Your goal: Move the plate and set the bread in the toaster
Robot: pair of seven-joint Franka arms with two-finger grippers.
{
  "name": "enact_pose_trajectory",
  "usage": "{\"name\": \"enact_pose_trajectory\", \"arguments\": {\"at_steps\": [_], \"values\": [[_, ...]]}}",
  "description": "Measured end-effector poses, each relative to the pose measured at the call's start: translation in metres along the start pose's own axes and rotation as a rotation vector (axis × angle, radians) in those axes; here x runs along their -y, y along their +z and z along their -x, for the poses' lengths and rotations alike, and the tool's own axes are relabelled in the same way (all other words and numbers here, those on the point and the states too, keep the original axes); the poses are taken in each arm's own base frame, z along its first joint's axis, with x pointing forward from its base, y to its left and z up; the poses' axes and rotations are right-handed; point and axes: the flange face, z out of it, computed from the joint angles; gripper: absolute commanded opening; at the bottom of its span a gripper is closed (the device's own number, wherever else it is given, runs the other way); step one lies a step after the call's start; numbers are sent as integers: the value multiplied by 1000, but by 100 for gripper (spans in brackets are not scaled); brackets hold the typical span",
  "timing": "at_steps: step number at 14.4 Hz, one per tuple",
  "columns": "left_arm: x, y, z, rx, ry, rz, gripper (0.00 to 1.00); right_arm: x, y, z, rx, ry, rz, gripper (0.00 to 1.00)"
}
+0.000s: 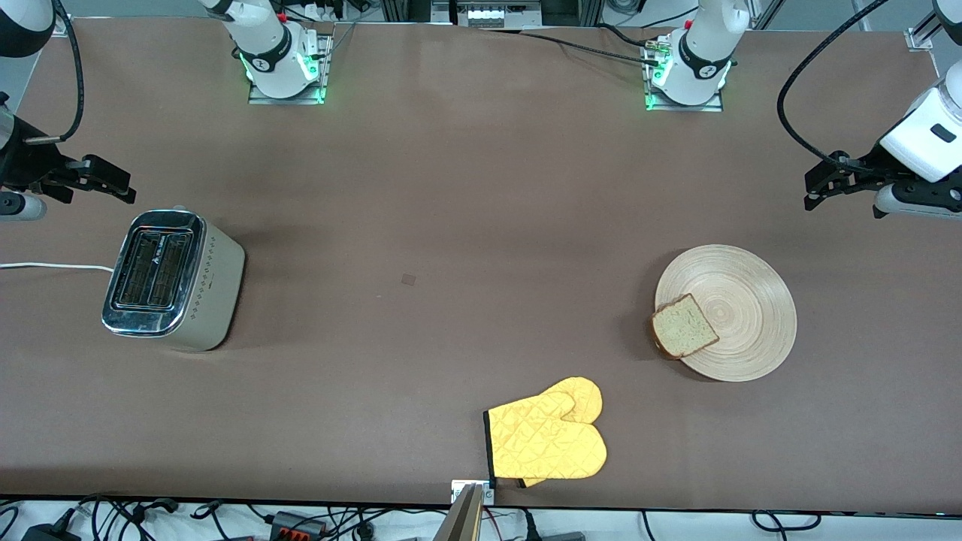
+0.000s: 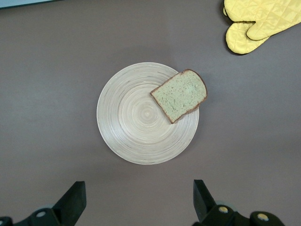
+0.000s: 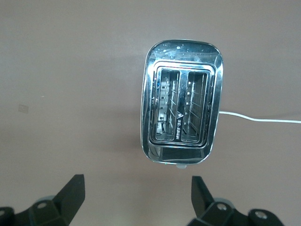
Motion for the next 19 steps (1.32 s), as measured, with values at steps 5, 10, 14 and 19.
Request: {"name": "enact_pose_trajectory", "arguments": {"at_steps": [5,10,14,19], "values": [[0,0,0,5,0,0,100,0,0,0,0,0,0,100],[-3,4,9,83,3,8,100,0,0,0,0,0,0,100],[7,20,5,123,-13,12,100,-1,0,0,-1,2,0,100],[91,74,-11,191,-82,43,100,-2,-1,0,-1,4,0,100]]}}
